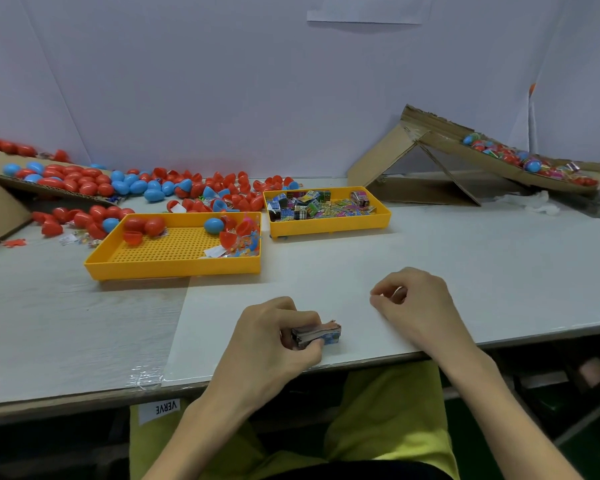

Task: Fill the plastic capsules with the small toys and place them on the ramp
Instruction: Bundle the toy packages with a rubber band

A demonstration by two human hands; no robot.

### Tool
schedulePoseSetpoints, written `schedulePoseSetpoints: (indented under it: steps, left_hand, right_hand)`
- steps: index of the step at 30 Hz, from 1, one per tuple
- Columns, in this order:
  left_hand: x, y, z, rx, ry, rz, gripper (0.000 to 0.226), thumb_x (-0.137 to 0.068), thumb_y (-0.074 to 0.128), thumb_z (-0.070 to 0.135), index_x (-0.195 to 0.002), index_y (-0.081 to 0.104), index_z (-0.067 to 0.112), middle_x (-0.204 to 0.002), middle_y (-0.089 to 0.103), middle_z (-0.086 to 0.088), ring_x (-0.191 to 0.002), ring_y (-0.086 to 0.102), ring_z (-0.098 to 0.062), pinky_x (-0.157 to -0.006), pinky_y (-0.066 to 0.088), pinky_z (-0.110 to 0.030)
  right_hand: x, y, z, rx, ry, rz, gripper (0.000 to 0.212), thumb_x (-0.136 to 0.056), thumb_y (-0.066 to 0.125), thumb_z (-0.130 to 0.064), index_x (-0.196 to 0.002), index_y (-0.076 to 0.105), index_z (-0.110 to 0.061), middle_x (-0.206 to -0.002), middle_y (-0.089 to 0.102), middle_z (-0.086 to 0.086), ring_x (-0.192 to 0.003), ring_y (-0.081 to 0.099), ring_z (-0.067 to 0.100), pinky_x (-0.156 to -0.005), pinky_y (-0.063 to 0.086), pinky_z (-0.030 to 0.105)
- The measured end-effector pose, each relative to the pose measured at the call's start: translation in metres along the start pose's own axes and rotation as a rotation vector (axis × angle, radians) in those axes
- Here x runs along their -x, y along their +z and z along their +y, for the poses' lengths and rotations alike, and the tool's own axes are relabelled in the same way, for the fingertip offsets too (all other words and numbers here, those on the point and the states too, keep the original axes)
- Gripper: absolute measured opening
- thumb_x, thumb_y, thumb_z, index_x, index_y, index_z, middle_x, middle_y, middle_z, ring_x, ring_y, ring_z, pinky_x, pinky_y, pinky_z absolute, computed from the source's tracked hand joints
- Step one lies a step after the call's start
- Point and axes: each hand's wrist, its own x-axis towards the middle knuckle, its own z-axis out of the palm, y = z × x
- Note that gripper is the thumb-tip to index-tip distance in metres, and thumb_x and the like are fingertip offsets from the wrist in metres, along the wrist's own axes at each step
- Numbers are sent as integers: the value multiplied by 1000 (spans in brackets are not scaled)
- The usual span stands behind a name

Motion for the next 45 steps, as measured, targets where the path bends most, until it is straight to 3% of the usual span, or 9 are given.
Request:
schedulePoseSetpoints:
  steps: [4, 8, 14, 16, 22, 28, 34, 37, 45]
  left_hand:
    - [4, 0, 1, -13, -9, -14, 11, -76, 75, 25, -85, 78, 31, -73, 55, 14, -71, 54, -9, -58, 39, -15]
    - [4, 1, -1, -59, -46, -28, 18, -73, 67, 37, -90, 75, 33, -80, 58, 20, -78, 58, -7, -62, 43, -11]
    - [3, 1, 0, -49, -66, -31, 25, -70, 63, 41, -90, 75, 33, -82, 61, 19, -83, 59, -4, -63, 46, -15]
    - [3, 1, 1, -18, -56, -36, 27, -69, 61, 44, -89, 75, 32, -80, 61, 16, -80, 60, -6, -61, 47, -18]
    - [3, -2, 3, 23, -26, -40, 24, -67, 57, 48, -82, 69, 32, -81, 62, 18, -81, 61, -3, -61, 44, -13]
    - [0, 2, 5, -79, 6, -45, 29, -68, 52, 53, -80, 61, 28, -83, 61, 14, -79, 62, -7, -67, 55, -26]
    - [-1, 0, 7, -34, -11, -46, 22, -66, 54, 48, -78, 61, 31, -76, 60, 16, -78, 59, -6, -65, 50, -22]
    - [0, 0, 7, -27, -17, -38, 10, -71, 68, 32, -80, 63, 31, -77, 61, 15, -78, 59, -6, -65, 50, -23]
    - [3, 2, 6, -39, -34, -44, 14, -74, 75, 17, -87, 73, 23, -79, 62, 15, -82, 59, -7, -67, 49, -18]
  right_hand:
    - [-10, 1, 2, -8, 1, -11, 21, -83, 71, -14, -69, 67, -29, -77, 65, -10, -68, 55, 0, -61, 38, 6]
    - [-14, 4, 1, 140, -4, -126, 13, -94, 58, -11, -84, 63, -18, -88, 57, -5, -86, 55, 15, -71, 35, 23]
    - [37, 2, -41, -317, -256, -133, 13, -98, 52, -27, -88, 54, -34, -98, 62, -18, -70, 59, 7, -66, 40, 10]
    - [61, 13, -50, -321, -324, -190, 11, -97, 48, -30, -90, 50, -38, -105, 60, -18, -78, 61, 7, -69, 43, 11]
    - [72, 25, -44, -256, -340, -103, 15, -98, 54, -19, -92, 53, -33, -93, 58, -16, -84, 58, 9, -68, 44, 17]
    - [69, 28, -41, -254, -321, -145, 15, -100, 53, -19, -94, 53, -33, -92, 56, -20, -87, 58, 6, -68, 46, 17]
    - [70, 27, -40, -242, -327, -148, 13, -101, 51, -21, -96, 53, -32, -92, 57, -17, -86, 58, 8, -70, 47, 23]
    - [69, 27, -39, -211, -337, -156, 11, -101, 48, -25, -97, 52, -35, -95, 56, -19, -87, 57, 9, -74, 48, 27]
    - [64, 22, -33, -206, -287, -149, 12, -102, 50, -29, -95, 53, -38, -92, 60, -23, -83, 59, 6, -69, 46, 20]
